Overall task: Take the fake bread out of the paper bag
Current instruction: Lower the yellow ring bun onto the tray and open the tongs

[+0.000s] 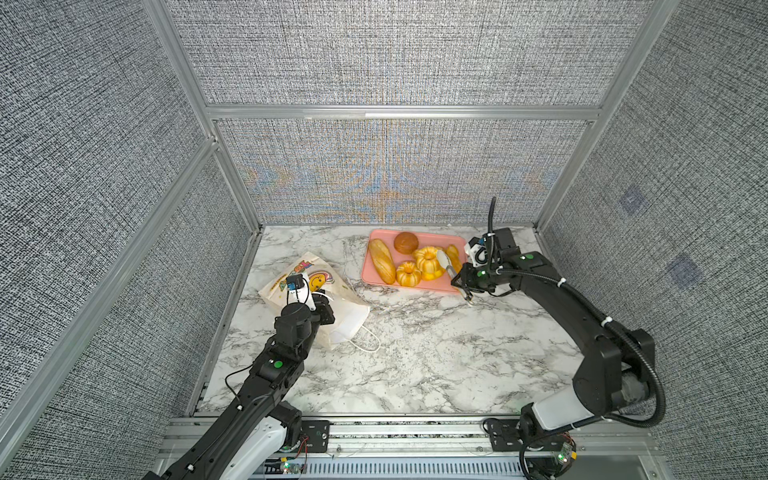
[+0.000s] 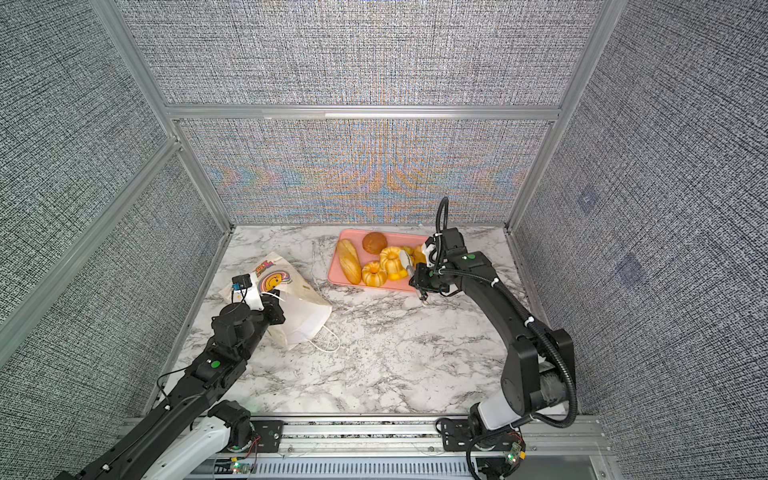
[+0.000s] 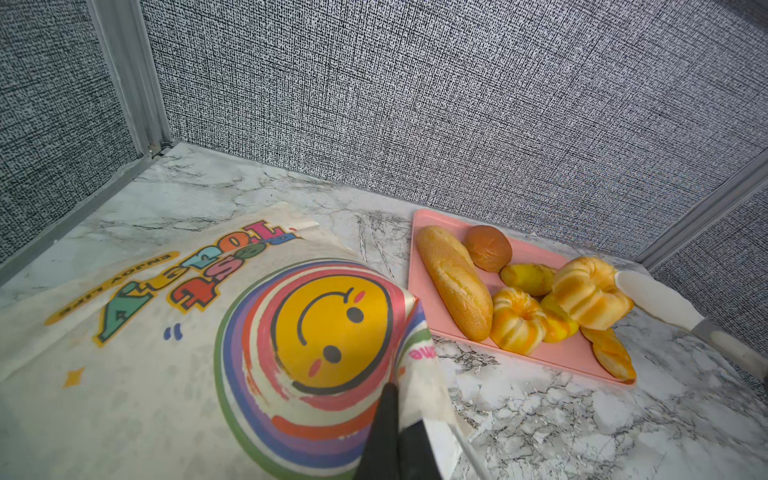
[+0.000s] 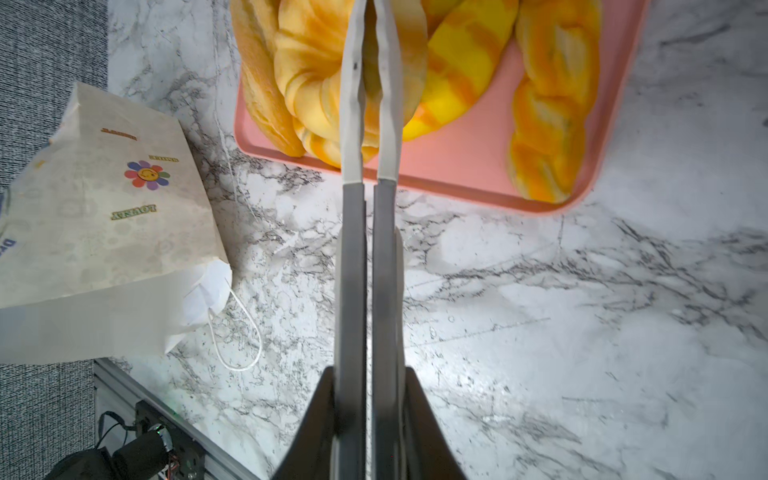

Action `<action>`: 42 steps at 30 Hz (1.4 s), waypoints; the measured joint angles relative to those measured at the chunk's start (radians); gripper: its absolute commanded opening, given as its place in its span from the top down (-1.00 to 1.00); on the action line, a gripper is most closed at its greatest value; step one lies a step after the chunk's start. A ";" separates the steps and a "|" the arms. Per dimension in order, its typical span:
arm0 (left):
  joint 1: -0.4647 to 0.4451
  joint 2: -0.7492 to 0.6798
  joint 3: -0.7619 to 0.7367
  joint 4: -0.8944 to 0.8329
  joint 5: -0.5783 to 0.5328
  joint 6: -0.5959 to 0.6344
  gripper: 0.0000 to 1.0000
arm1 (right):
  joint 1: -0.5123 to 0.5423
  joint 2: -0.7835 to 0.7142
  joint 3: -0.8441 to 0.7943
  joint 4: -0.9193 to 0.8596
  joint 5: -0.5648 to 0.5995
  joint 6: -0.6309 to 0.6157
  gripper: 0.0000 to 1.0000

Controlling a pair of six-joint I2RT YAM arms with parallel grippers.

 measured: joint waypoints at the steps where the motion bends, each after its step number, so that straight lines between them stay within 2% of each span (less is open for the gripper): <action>1: 0.000 0.000 0.000 0.000 0.000 0.000 1.00 | -0.005 -0.015 -0.019 -0.009 0.006 -0.002 1.00; 11: 0.000 -0.011 0.006 -0.008 0.004 -0.001 1.00 | -0.056 -0.095 -0.145 -0.060 0.025 -0.017 1.00; 26: 0.000 -0.008 0.008 -0.010 0.030 -0.001 1.00 | -0.083 0.064 -0.069 -0.018 -0.010 -0.024 1.00; 34: 0.000 0.005 0.016 -0.011 0.040 0.000 1.00 | -0.084 0.163 -0.004 0.031 0.022 -0.014 1.00; 40: 0.000 0.005 0.035 -0.024 0.058 0.032 1.00 | -0.084 0.177 -0.024 0.087 0.033 -0.009 1.00; 42: 0.000 0.005 0.038 -0.035 0.064 0.037 1.00 | -0.084 0.171 -0.034 0.099 0.027 -0.002 0.87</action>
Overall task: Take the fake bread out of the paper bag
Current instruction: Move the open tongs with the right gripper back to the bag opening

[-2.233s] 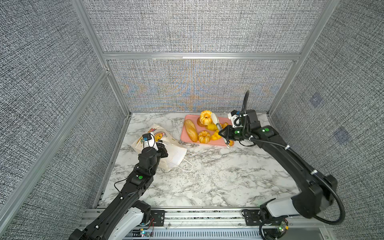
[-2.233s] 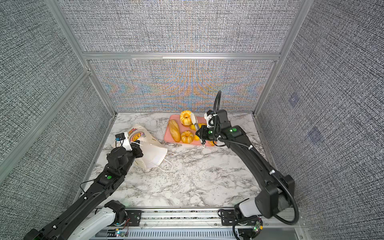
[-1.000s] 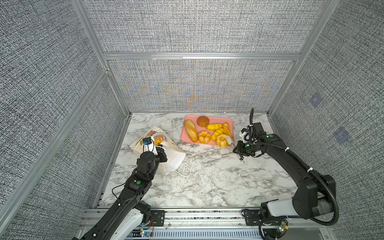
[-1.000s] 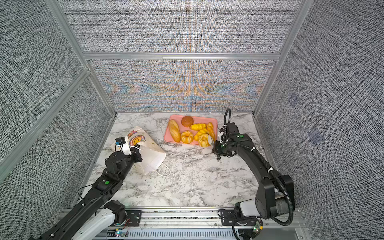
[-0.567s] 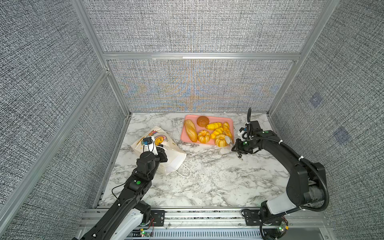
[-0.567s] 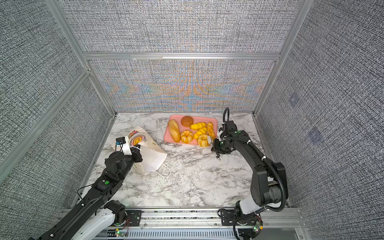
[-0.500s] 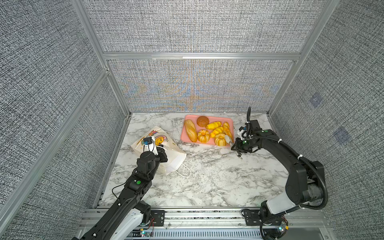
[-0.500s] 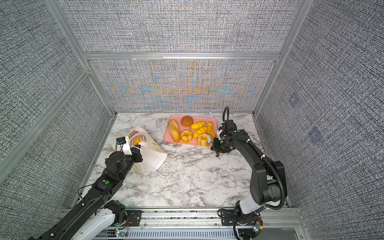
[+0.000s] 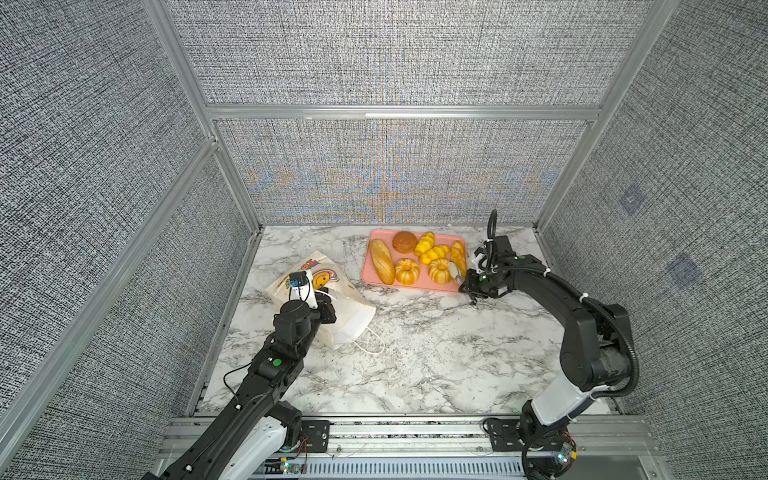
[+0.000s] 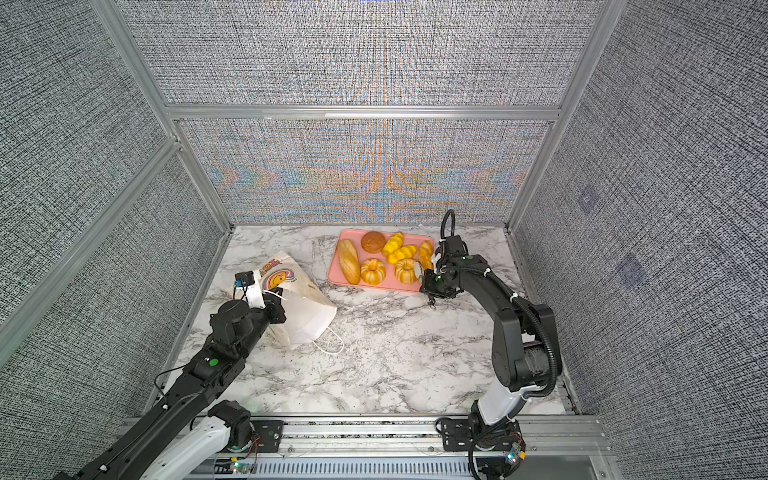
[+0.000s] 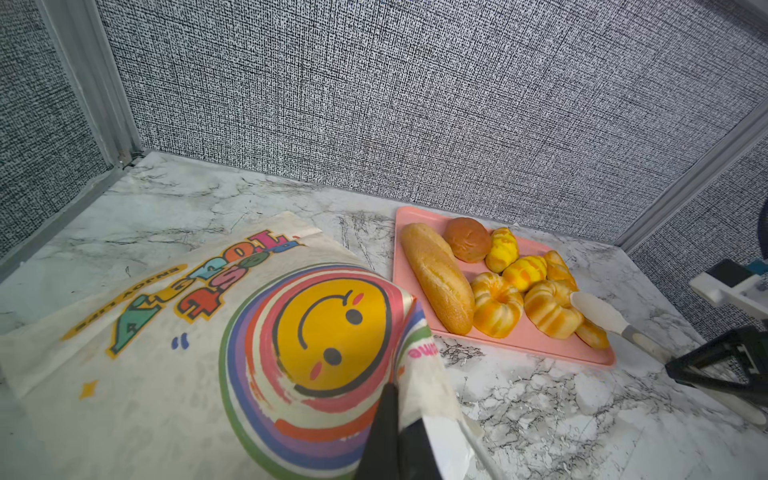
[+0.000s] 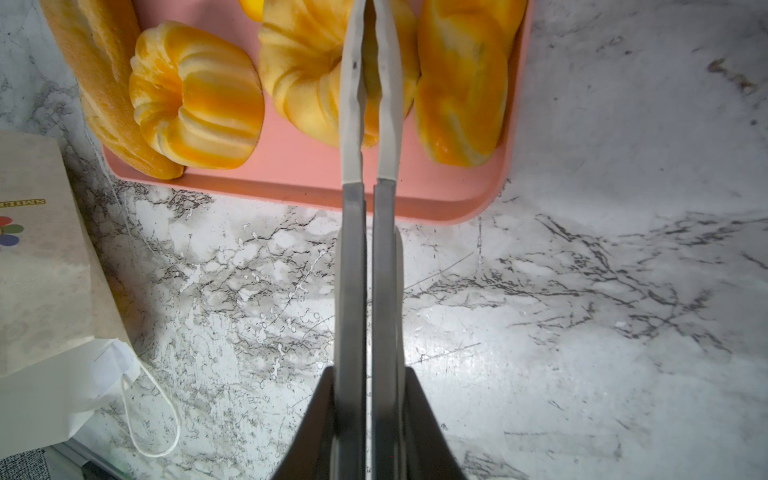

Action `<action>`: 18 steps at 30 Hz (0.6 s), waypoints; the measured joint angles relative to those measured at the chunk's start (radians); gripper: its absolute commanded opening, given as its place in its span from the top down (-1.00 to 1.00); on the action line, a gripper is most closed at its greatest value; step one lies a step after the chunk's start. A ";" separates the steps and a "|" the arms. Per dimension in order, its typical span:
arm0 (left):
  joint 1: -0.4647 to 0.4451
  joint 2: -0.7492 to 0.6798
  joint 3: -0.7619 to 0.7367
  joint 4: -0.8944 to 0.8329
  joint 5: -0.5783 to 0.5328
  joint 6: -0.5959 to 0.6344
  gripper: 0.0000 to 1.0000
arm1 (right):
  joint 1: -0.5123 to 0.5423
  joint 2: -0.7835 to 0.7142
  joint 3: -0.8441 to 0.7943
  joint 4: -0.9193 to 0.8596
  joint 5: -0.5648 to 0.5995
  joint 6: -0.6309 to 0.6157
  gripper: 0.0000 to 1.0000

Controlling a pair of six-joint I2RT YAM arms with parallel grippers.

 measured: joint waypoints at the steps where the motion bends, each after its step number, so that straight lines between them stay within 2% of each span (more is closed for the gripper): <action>1: 0.000 0.000 0.000 -0.004 0.008 0.004 1.00 | 0.000 -0.007 -0.006 0.004 -0.002 0.005 0.77; 4: 0.000 0.000 0.000 -0.010 0.018 0.014 1.00 | 0.001 -0.039 -0.021 0.004 -0.007 0.015 0.54; 9: 0.000 0.005 0.000 -0.009 0.026 0.015 1.00 | 0.002 -0.102 -0.026 -0.006 -0.005 0.022 0.32; 18: 0.000 0.005 0.000 -0.012 0.047 0.019 1.00 | -0.001 -0.100 -0.037 -0.029 -0.008 0.025 0.26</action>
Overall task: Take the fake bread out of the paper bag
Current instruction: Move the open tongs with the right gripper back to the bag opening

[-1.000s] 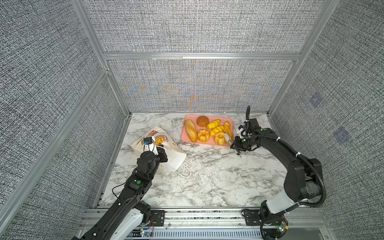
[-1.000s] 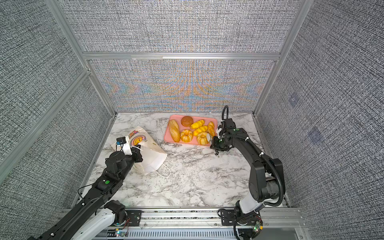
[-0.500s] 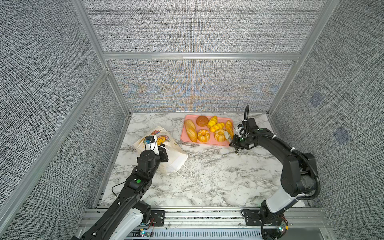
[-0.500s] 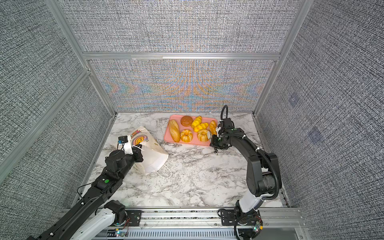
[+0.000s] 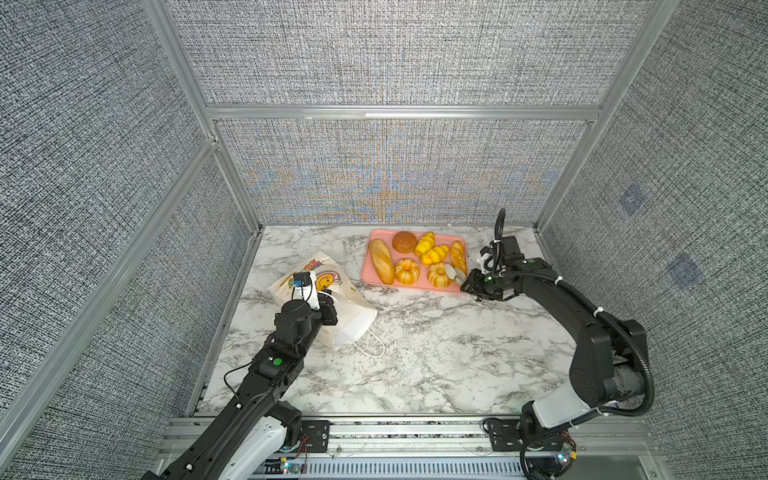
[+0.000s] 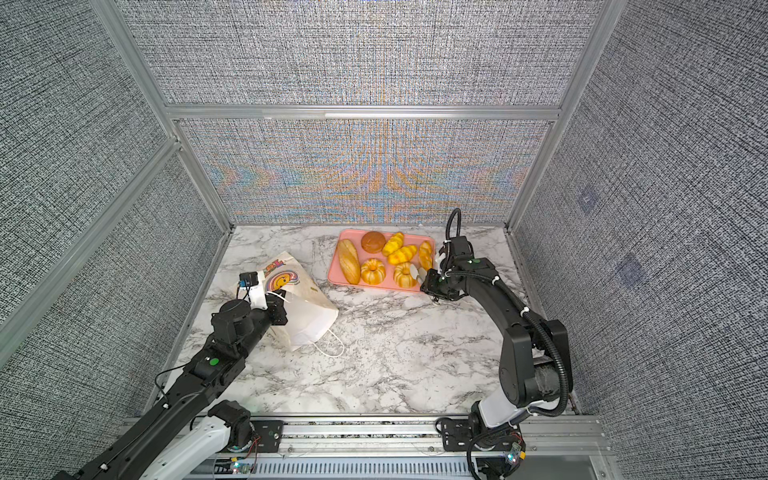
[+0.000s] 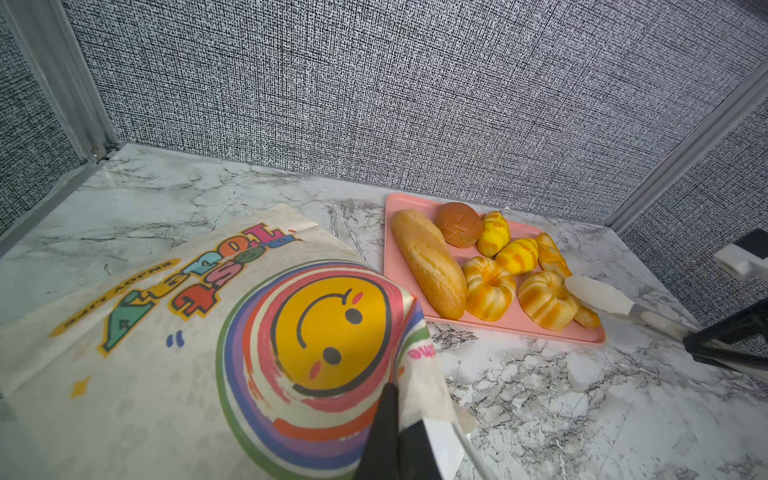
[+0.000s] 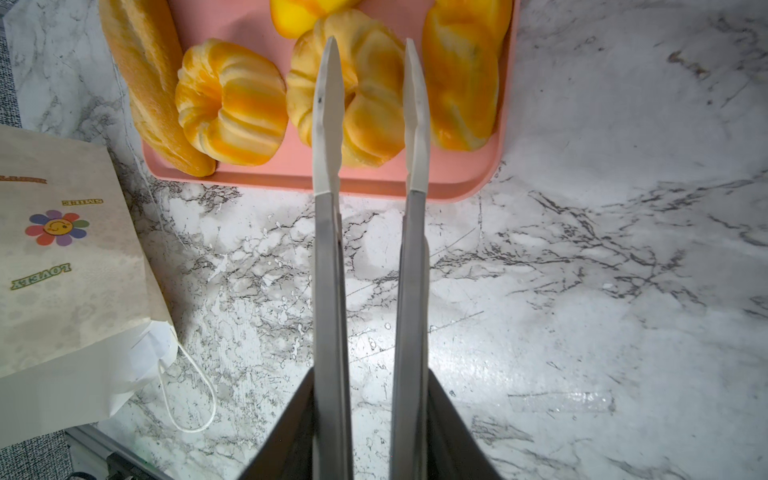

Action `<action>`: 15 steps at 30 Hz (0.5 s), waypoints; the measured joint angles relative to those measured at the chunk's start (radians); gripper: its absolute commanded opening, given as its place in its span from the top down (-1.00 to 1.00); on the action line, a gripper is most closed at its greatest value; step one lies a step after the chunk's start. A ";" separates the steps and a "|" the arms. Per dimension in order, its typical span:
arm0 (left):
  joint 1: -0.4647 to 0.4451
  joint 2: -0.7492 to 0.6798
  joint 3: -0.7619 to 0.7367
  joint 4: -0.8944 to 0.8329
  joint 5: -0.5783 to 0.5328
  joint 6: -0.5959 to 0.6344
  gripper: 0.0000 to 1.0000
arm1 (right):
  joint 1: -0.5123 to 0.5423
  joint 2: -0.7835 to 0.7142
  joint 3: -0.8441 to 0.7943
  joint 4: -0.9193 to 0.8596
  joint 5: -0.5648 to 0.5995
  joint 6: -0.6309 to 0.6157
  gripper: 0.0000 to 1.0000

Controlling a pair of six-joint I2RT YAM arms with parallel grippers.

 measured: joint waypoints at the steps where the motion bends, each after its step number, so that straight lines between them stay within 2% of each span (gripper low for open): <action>1: 0.000 -0.002 0.000 -0.003 0.003 0.005 1.00 | 0.000 -0.002 -0.002 -0.001 -0.002 0.000 0.25; 6: 0.000 -0.011 0.009 -0.022 0.031 0.051 1.00 | 0.000 -0.046 -0.001 -0.009 -0.020 0.002 0.28; 11: 0.000 0.014 0.036 -0.049 0.133 0.158 1.00 | 0.001 -0.162 -0.013 -0.021 -0.070 -0.020 0.36; 15: 0.000 0.030 0.068 -0.081 0.209 0.257 1.00 | 0.026 -0.282 -0.096 -0.040 -0.143 -0.030 0.39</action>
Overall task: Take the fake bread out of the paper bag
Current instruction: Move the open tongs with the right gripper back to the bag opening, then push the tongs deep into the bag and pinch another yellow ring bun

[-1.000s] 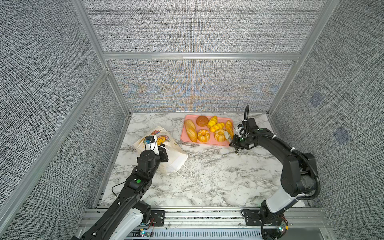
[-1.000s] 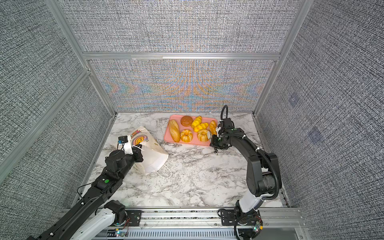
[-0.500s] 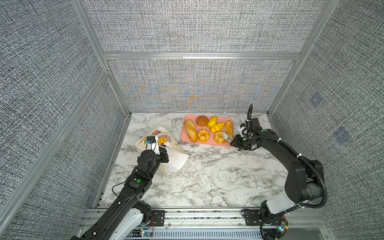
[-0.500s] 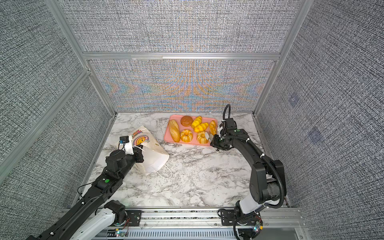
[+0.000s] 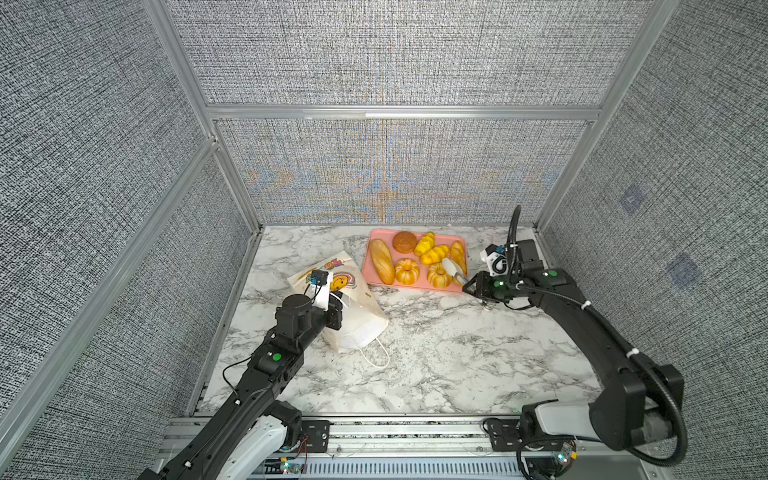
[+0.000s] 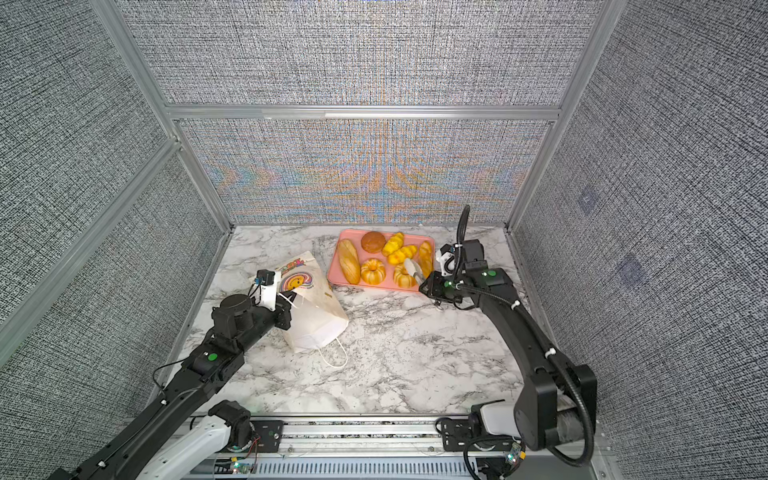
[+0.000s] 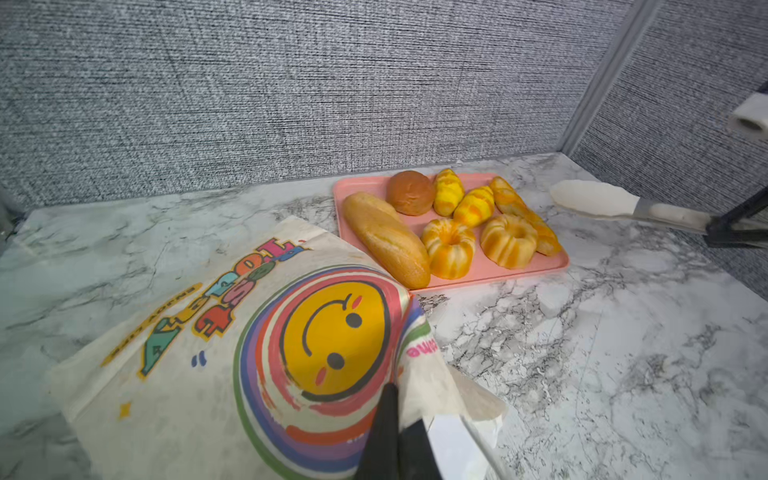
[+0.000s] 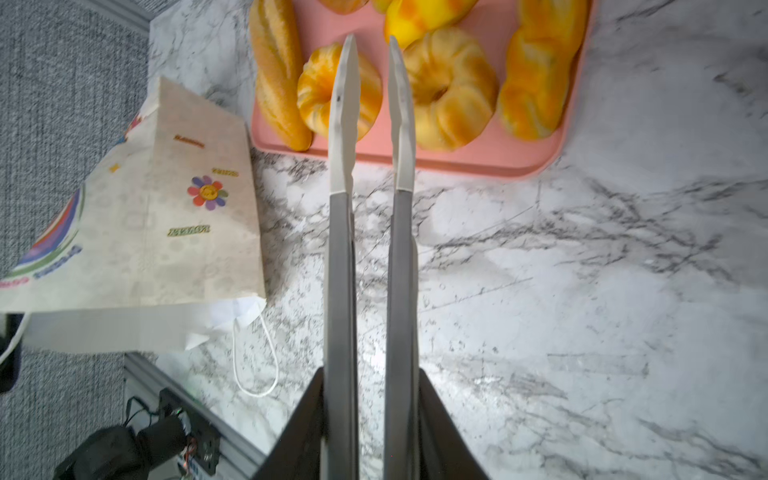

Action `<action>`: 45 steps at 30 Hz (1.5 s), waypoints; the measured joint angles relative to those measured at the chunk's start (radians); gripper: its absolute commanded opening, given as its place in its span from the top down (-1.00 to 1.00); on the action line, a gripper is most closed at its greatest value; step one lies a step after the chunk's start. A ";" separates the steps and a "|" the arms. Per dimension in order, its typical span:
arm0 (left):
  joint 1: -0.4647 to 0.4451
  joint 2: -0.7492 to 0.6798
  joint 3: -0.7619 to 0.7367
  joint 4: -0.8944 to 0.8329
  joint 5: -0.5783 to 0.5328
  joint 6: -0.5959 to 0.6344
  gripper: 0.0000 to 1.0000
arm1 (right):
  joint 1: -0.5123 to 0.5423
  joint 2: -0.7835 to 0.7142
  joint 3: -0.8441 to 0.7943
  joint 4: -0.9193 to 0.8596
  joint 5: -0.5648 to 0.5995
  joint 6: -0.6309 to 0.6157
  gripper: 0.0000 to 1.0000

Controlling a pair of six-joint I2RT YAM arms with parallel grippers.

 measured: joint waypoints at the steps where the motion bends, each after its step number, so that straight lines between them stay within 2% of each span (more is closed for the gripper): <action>1: 0.000 0.000 0.002 -0.004 0.011 0.026 1.00 | 0.016 -0.042 -0.037 0.002 -0.027 0.005 0.39; 5: 0.000 -0.021 -0.018 -0.011 0.054 0.115 1.00 | 0.120 -0.188 -0.183 0.049 -0.123 0.066 0.39; 10: 0.000 -0.076 -0.066 -0.010 0.100 0.183 1.00 | 0.354 -0.340 -0.322 0.158 -0.187 0.203 0.39; 13: 0.000 -0.117 -0.100 0.003 0.105 0.199 1.00 | 0.462 -0.386 -0.382 0.261 -0.190 0.294 0.39; 17: 0.000 -0.179 -0.143 0.019 0.124 0.207 1.00 | 0.592 -0.367 -0.429 0.389 -0.186 0.375 0.40; 21: 0.000 -0.212 -0.158 0.035 0.124 0.206 1.00 | 0.689 -0.267 -0.454 0.540 -0.156 0.434 0.43; 25: 0.000 -0.221 -0.161 0.051 0.109 0.175 1.00 | 0.748 -0.080 -0.419 0.684 -0.129 0.472 0.45; 34: 0.000 -0.225 -0.193 0.120 0.093 0.091 1.00 | 0.785 0.344 -0.265 1.018 -0.008 0.633 0.48; 40: 0.000 -0.208 -0.194 0.152 0.075 0.051 1.00 | 0.793 0.484 -0.192 1.216 0.077 0.731 0.48; 45: 0.000 -0.174 -0.196 0.180 0.048 0.028 1.00 | 0.795 0.602 -0.140 1.345 0.101 0.773 0.45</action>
